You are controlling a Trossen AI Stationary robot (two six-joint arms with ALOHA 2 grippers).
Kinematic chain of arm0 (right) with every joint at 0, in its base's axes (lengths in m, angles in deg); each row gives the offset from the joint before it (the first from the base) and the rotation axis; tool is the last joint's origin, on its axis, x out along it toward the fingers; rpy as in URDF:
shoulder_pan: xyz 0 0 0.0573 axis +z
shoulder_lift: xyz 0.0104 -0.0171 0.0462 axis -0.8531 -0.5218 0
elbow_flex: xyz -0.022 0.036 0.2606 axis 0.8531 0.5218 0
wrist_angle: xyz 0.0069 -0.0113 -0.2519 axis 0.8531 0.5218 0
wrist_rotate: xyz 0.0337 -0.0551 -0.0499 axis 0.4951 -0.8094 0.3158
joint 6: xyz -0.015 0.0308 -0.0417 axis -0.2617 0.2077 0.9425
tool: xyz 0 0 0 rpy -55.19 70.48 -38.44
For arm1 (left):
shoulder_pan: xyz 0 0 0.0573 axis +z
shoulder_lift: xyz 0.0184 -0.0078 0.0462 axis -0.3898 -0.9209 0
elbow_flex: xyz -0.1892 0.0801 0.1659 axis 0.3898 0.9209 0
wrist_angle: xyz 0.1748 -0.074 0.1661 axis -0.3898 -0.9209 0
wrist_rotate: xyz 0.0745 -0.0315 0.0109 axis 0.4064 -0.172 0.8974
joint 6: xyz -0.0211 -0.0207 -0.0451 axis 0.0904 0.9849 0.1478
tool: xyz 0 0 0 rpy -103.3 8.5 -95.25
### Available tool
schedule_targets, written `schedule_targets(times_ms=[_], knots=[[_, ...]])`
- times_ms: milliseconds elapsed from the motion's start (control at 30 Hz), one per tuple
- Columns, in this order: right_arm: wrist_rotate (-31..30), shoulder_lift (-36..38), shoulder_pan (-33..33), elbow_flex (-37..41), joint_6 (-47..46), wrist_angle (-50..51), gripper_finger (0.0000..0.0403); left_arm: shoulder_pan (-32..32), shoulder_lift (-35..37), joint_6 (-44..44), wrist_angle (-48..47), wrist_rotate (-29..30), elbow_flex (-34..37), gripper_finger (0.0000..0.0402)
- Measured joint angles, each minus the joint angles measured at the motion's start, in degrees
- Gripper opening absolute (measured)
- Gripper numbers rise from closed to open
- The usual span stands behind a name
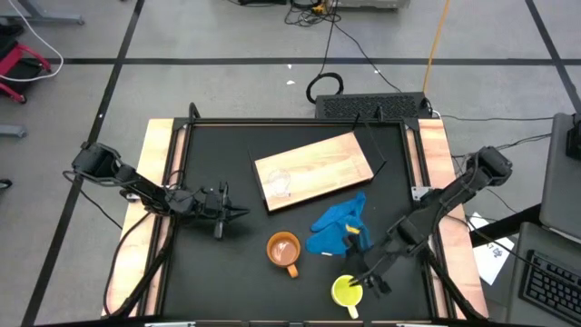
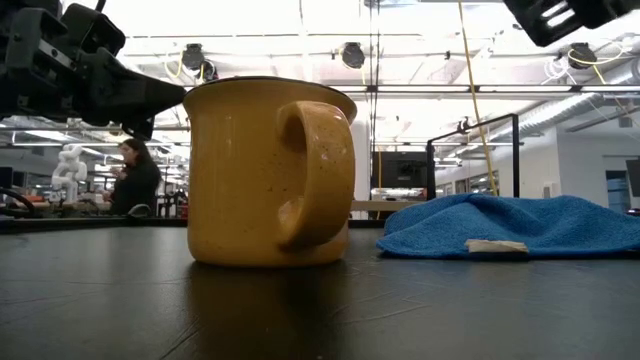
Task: Stack small to large cups/mugs on shelf
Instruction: Put the yellow mug on the shelf
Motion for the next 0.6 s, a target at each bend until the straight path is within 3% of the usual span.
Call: schedule_targets(times_ms=[267,600], knots=[[-0.2,-8.9,0.9,-10.3,-3.3,14.4,0.0211,0.0,0.0,0.0,-0.4,0.0,0.0,0.0026],[0.0,-12.3,0.7,-11.0,-7.8,15.6,0.0211,0.0,0.0,0.2,-0.6,-1.6,0.0,0.0026]])
